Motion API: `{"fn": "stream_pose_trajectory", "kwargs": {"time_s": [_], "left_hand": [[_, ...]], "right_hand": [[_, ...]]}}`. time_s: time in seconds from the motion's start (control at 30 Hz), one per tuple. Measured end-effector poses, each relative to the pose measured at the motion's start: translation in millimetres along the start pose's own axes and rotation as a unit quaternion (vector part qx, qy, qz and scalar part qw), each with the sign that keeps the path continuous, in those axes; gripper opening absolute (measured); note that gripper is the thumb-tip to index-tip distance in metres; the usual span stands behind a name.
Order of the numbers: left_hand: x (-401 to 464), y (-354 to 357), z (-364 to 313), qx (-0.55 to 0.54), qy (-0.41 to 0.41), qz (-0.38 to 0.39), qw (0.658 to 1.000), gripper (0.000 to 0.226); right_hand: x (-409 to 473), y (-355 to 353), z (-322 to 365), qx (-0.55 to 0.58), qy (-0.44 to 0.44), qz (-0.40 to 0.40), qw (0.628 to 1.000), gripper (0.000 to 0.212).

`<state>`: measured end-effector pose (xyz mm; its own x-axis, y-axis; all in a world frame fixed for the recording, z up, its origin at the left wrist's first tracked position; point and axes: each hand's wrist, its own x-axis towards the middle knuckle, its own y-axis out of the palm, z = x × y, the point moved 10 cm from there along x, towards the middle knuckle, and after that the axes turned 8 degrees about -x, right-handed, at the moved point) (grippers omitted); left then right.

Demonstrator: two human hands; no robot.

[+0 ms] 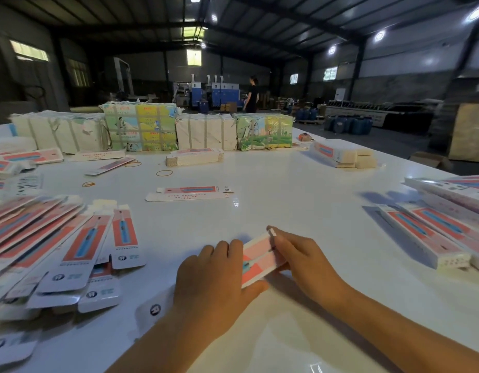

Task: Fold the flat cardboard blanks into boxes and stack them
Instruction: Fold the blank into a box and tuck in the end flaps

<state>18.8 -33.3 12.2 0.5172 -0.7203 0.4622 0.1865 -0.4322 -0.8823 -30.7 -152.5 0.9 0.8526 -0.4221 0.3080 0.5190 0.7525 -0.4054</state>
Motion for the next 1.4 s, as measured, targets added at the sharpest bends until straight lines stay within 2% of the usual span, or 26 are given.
{"fn": "stream_pose_trajectory", "kwargs": {"time_s": [0.1,0.33,0.53,0.77,0.87,0.93,1.03,1.13,1.23,1.4], "left_hand": [[0.7,-14.7,-2.2,0.005,0.017,-0.043,0.999,0.07],[0.4,-30.4,-11.8,-0.01,0.06,-0.105,0.993,0.064],[2.7,-24.4,-10.3,0.017,0.034,-0.064,0.997,0.066],[1.4,-28.8,-24.1,0.03,0.069,-0.105,0.992,0.068],[1.8,-28.3,-22.7,0.027,0.063,-0.106,0.992,0.069],[2.9,-28.4,-18.0,0.007,0.046,-0.099,0.994,0.069],[4.0,-29.5,-2.2,-0.018,-0.032,-0.057,0.998,0.08],[3.0,-21.9,0.3,-0.015,-0.025,-0.075,0.997,0.086],[3.9,-18.2,-0.1,-0.01,-0.034,-0.068,0.997,0.078],[3.0,-35.2,1.9,-0.031,-0.05,-0.082,0.995,0.071]], "right_hand": [[0.1,-3.4,-6.9,0.135,0.051,0.013,0.989,0.044],[0.3,-6.7,-4.0,0.188,0.066,0.002,0.98,0.048],[-1.3,-18.2,6.7,0.069,0.016,-0.044,0.997,0.043],[-13.5,-14.4,18.5,-0.146,-0.068,-0.088,0.983,0.024],[-14.3,-14.5,23.3,-0.123,-0.067,-0.09,0.986,0.028],[-10.5,-9.6,22.0,-0.049,-0.054,-0.045,0.996,0.034],[-6.5,-4.2,11.6,0.04,-0.01,-0.007,0.999,0.036],[-8.9,-13.0,19.3,-0.037,-0.05,-0.054,0.997,0.02],[-17.2,-10.8,37.1,-0.116,-0.124,-0.074,0.983,0.021],[-17.5,-7.8,34.6,-0.1,-0.134,-0.058,0.984,0.023]]}}
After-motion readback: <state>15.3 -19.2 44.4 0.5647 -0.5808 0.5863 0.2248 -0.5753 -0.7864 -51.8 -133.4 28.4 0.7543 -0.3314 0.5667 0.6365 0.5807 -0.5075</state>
